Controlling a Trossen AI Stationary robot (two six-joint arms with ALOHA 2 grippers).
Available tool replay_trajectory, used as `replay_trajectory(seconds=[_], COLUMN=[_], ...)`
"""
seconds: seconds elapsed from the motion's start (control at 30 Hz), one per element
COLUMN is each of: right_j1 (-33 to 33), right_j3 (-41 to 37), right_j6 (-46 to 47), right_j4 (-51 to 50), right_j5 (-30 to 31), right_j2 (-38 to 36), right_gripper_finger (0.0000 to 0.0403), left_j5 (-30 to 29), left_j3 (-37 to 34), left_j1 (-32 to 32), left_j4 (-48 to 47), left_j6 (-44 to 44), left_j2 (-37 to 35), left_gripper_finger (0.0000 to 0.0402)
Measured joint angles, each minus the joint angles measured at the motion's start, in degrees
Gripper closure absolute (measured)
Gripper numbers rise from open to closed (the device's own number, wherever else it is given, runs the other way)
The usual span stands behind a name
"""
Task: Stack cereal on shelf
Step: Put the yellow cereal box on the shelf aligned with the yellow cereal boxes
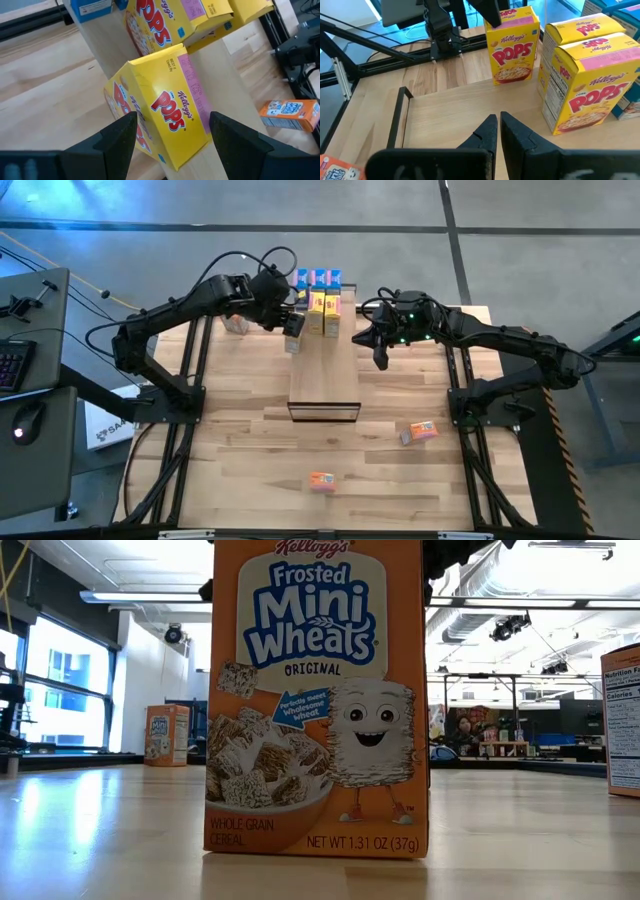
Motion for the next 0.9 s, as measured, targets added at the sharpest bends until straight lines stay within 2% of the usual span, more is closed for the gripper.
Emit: replay_trajectory(seconds=[0.37,0.6,0.9], right_j1=[0.0,0.0,0.0], right_j3=[0.0,0.0,0.0], right_j6=[-0.6,-0.6,-0.4], right_j4=[0.0,0.0,0.0], right_j5=[0.0,0.0,0.0], right_j2=[0.0,0.0,0.0], right_gripper_finger=[0.0389,0.0389,0.0389], left_j5=[-1.1,-1.1,-1.1], left_j3=[-0.1,-0.1,-0.1], left_j1=[0.1,0.3,0.3], left_j4=[4.4,4.3,1.9], left_j6=[0.2,0.5,4.9], left_j2=[0.1,0.1,0.1], left_gripper_finger=[0.0161,0.0161,0.0161])
